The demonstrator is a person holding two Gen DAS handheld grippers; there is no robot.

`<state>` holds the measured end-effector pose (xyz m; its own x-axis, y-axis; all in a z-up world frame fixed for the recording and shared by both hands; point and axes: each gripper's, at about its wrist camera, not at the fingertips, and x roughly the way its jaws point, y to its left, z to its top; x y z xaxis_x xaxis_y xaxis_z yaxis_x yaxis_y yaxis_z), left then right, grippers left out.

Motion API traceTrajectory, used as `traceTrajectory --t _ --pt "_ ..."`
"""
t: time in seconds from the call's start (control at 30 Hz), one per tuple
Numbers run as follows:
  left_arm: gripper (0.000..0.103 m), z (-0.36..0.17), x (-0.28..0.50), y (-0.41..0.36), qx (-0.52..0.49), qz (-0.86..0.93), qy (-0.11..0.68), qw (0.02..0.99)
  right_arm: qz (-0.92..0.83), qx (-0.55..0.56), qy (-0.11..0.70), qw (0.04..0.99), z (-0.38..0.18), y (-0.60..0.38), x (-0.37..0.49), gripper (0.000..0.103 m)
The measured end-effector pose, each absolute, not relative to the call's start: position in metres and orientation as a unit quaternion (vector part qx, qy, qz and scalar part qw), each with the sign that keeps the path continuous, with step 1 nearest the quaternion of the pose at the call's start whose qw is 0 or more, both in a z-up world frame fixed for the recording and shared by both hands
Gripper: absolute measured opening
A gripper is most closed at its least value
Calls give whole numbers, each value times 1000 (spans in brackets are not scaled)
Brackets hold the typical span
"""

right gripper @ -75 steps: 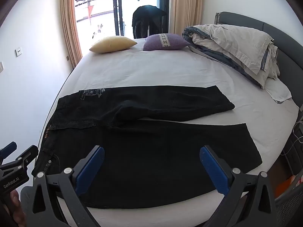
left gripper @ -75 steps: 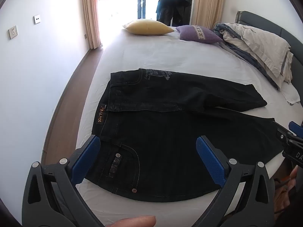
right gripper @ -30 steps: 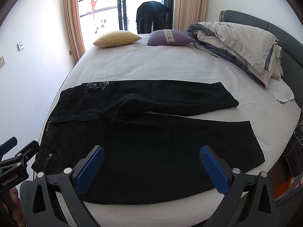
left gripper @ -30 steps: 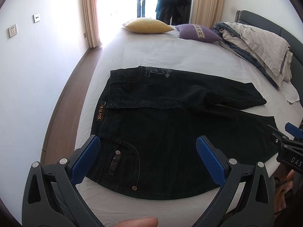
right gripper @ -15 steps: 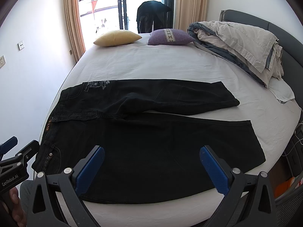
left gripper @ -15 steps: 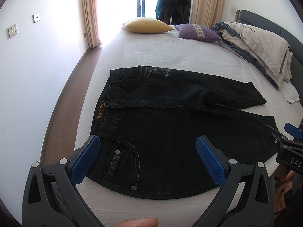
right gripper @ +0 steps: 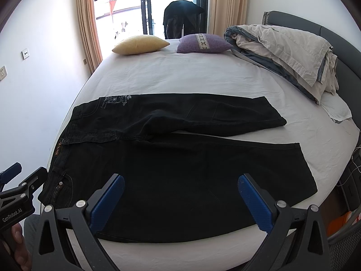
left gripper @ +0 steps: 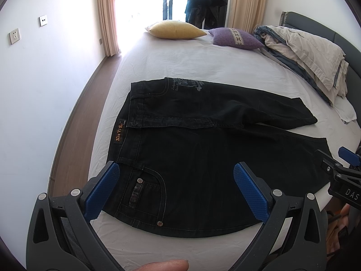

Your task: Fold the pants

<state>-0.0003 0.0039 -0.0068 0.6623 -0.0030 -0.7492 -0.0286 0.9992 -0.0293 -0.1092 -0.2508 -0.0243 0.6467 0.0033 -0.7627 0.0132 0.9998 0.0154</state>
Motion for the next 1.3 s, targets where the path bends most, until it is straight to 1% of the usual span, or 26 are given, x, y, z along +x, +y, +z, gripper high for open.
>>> traceTrajectory --t 0.5,0.63,0.8,0.93,1.03,1.17,1.27,1.3 --pt "103 -9 -4 3 -19 8 412 911 0 11 425 905 -28 -247 -109 103" --pt "103 -23 -10 -2 -18 7 416 909 2 11 429 903 -29 -249 -107 103" --pt "103 -30 0 -3 -13 3 424 905 8 10 437 899 -35 -254 -98 103" --pt "103 -33 27 1 -1 -5 426 905 32 16 447 894 -44 -262 -80 103" --pt "103 -30 63 9 10 -24 424 905 71 22 454 888 -49 -271 -55 103" --pt "103 -30 140 25 35 -71 424 902 120 12 444 888 -51 -281 -15 103" --pt "103 -35 204 32 72 -90 453 884 153 1 435 887 -49 -288 19 102" --pt "103 -38 225 34 87 -93 459 879 168 -3 431 886 -49 -289 32 99"
